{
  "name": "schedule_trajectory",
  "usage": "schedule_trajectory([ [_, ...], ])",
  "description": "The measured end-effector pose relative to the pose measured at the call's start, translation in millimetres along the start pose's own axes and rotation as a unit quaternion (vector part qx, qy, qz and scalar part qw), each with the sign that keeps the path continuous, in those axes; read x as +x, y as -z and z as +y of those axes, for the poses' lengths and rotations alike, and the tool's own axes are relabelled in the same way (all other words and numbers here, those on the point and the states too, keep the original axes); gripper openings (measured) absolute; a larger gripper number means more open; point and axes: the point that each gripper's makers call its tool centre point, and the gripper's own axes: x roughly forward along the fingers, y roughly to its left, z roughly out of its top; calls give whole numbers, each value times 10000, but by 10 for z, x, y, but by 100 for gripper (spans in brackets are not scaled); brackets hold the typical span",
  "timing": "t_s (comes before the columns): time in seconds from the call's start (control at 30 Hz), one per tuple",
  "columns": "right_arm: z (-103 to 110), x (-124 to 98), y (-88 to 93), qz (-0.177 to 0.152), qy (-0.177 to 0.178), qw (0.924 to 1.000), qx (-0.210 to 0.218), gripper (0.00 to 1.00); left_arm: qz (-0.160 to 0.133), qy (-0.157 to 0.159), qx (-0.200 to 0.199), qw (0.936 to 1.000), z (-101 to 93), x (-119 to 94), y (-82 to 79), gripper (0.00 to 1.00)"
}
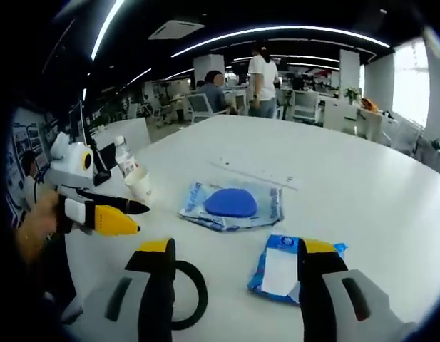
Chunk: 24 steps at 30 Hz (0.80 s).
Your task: Arrange the tabletop items into an orderly group along one side of the table until the central work area is clear of visible clutter.
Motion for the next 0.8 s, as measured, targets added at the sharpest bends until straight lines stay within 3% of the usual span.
schedule_trajectory([
  [0.13, -24, 49, -28, 94, 96, 9998, -121, 65, 5, 47, -275, 9996, 22, 31, -22, 96],
  [0.27, 14, 118, -68, 140, 53, 9998, -118, 65, 30, -170, -259, 9995, 123, 96, 14, 96],
  [0.53, 21, 199, -85, 310, 121, 9990, -294, 65, 107, -203, -550, 9982, 173, 170, 44, 95],
  [0.8, -8, 245, -66, 323, 85, 9994, -110, 64, 88, -264, -702, 9971, 171, 186, 32, 94],
])
